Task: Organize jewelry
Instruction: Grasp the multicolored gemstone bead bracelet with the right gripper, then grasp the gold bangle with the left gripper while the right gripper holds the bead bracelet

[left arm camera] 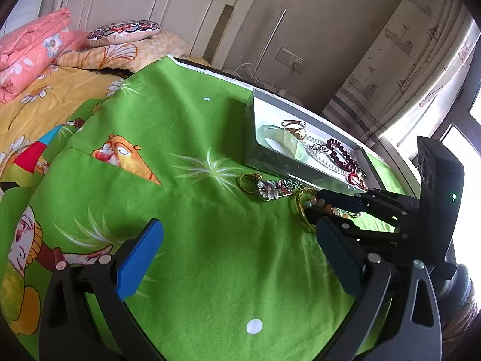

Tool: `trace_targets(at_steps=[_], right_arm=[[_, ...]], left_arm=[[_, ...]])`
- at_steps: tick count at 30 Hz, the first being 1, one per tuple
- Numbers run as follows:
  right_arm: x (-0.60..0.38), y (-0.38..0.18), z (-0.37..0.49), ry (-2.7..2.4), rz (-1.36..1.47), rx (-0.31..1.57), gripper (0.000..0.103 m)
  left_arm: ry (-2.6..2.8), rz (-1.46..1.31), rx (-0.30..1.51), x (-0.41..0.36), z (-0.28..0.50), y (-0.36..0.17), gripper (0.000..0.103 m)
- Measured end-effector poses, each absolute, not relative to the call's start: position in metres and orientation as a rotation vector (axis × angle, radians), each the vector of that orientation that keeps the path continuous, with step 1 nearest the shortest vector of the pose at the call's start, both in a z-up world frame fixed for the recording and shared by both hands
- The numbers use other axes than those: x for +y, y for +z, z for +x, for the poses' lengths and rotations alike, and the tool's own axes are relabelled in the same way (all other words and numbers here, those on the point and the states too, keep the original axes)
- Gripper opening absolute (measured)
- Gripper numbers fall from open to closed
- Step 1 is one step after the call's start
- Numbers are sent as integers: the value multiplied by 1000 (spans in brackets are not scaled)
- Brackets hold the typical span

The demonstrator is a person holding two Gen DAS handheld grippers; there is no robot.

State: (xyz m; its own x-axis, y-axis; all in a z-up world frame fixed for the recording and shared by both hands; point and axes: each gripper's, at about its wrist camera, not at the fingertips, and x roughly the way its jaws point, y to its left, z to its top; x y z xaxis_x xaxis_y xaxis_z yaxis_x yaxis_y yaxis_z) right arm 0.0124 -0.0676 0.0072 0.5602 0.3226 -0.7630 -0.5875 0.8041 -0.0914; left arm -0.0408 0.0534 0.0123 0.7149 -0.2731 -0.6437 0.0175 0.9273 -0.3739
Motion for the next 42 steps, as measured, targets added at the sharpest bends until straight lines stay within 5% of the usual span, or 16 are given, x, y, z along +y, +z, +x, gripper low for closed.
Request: trace_targets(at_steps=[5,9,25,42], right_arm=[[-69,8,13,569,-374,826,35],[-71,9,8,556,-338,817,9],[-148,77,-63,519,-4,542,10],[-230,37,-88,423,228,571,10]], left_arm=[[-168,-359,762,54,-40,12,101],[-172,-362,764,55,-39,11,101],[-173,-359,779,56,-37,9,101],[-286,-119,890,-47,-13,10,101]])
